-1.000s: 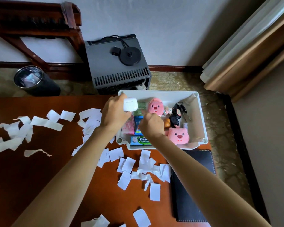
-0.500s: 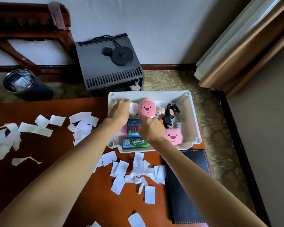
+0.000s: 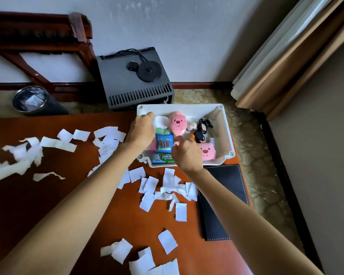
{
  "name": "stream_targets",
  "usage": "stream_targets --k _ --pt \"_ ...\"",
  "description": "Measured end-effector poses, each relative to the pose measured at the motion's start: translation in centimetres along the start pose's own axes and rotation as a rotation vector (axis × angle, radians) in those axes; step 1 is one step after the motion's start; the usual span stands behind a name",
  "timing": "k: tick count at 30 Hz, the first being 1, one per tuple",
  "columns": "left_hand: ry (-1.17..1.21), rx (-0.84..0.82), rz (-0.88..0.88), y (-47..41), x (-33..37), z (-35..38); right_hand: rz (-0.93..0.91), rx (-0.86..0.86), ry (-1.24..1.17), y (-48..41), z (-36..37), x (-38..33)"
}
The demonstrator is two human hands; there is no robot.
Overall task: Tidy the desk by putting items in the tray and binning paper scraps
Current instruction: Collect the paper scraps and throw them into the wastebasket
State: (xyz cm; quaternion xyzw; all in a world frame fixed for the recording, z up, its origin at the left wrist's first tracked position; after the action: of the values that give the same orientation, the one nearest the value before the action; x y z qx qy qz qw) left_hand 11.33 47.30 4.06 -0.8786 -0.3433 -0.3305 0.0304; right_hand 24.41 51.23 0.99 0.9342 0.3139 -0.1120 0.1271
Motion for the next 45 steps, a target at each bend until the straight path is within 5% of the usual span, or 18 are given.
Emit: stream_targets --k 5,11,16,22,27,36,41,45 --pt "0.075 0.074 -0.021 7.2 -2.0 -1.4 0.015 0.146 -0.099 7.3 1.3 0.4" --pt "0.116 -0.075 -0.151 16.2 -7.2 2.4 0.084 -0.164 0.047 12.9 8.1 2.7" --pt "-0.214 -0.268 -0.162 23.3 -12.0 7.5 0.028 -0.243 0.139 12.9 9.7 3.0" --pt "-0.408 -0.308 0.001 28.0 -14.4 12.0 -0.115 -0.304 0.227 12.4 11.3 2.4" --pt "-0.375 -0.137 0.035 26.8 -14.9 12.3 -0.251 -0.170 0.174 16.0 12.3 3.0" --pt "-0.145 0.156 0.007 25.1 -14.7 12.0 -0.282 0.051 -0.328 20.7 11.6 3.9" --pt "0.024 0.259 0.044 28.4 -13.3 10.5 -0.238 0.466 -0.506 23.0 9.9 5.5" --pt "-0.061 0.302 0.064 30.1 -13.7 10.8 -0.320 0.265 -0.228 22.4 11.6 4.0"
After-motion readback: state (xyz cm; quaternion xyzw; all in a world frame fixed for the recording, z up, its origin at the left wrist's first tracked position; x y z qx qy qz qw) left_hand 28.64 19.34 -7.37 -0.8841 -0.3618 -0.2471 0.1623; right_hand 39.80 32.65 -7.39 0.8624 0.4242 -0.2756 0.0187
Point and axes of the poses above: each hand's wrist, its own y-axis away from the middle knuckle, its own z-axis out of the palm, x = y × z, the point moved 5 cm from there along -y, towards the middle knuckle, and after that the axes turned 11 degrees about y, right-handed, at the moved point
